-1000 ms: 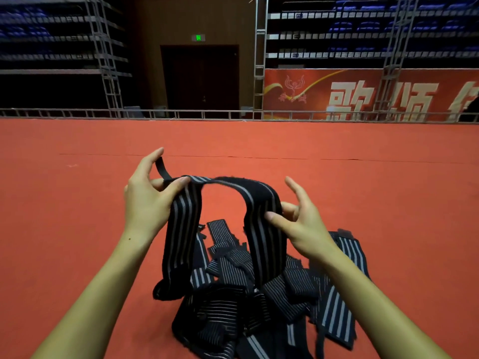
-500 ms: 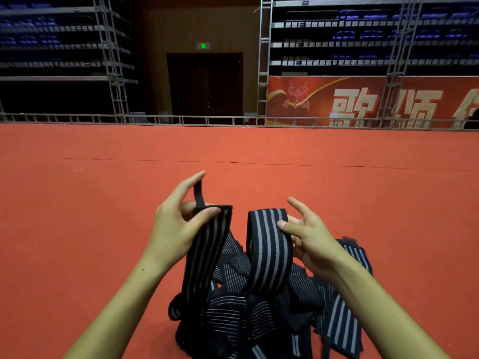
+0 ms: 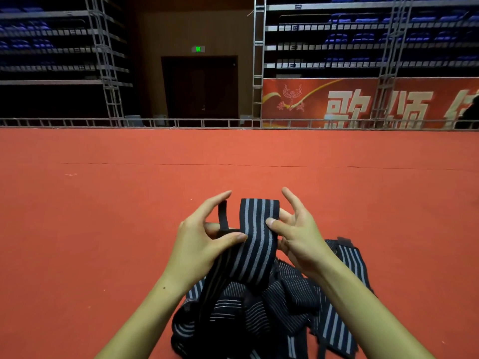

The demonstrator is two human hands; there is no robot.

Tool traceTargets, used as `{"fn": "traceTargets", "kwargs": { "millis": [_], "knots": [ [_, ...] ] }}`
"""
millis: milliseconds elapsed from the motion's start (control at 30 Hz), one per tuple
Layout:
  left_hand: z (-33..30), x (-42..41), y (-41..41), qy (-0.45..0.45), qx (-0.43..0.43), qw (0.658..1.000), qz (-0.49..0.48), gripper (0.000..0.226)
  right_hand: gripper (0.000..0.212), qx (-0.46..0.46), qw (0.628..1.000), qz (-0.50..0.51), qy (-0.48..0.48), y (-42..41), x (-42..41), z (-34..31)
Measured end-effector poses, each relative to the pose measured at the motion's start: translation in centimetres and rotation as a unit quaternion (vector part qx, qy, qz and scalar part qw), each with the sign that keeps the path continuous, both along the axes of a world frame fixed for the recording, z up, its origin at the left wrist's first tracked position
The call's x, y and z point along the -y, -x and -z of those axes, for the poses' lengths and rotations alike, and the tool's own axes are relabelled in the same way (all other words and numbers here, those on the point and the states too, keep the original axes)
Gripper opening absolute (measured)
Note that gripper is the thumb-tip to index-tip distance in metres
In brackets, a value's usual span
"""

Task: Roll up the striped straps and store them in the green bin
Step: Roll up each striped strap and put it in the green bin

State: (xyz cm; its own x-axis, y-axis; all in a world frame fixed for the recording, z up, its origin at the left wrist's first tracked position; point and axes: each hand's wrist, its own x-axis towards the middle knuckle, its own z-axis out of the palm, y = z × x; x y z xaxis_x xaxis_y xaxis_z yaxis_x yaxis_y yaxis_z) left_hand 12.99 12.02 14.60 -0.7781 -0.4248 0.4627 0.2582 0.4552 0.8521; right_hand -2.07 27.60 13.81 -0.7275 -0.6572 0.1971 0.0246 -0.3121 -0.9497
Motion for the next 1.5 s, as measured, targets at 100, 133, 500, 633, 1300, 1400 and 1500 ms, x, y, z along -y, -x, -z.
{"fn": "traceTargets", "kwargs": {
  "millis": [100, 133, 500, 633, 1300, 1400, 1500],
  "knots": [
    [-0.2, 0.3, -0.2, 0.005, -0.021, 0.999, -0.03, 0.08, 0.085, -0.066, 0.998, 0.001, -0.014, -0.7, -0.8, 0.3],
    [-0.4, 0.6, -0.2, -0.004, -0.031, 0.999, -0.042, 0.08, 0.087, -0.093, 0.995, -0.003, -0.027, -1.0, -1.3, 0.6],
    [-1.1, 1.2, -0.1, -0.053, -0.055, 0.995, -0.064, 0.077, 0.089, -0.169, 0.983, -0.058, -0.041, -2.5, -2.7, 2.8],
    [-1.2, 0.6, -0.6, -0.065, -0.044, 0.996, -0.043, 0.077, 0.087, -0.188, 0.981, -0.029, -0.047, -2.4, -2.4, 3.0],
    [-2.0, 0.5, -1.0, -0.074, -0.052, 0.994, -0.055, 0.076, 0.089, -0.323, 0.935, 0.145, 0.022, -3.4, -2.6, 1.8],
    [-2.1, 0.5, -1.1, -0.068, -0.048, 0.995, -0.056, 0.078, 0.098, -0.372, 0.914, 0.158, 0.034, -3.3, -2.4, 1.5],
    [-1.9, 0.6, -1.1, -0.06, -0.041, 0.996, -0.054, 0.08, 0.101, -0.389, 0.908, 0.148, 0.043, -3.4, -2.3, 1.1]
  ]
}}
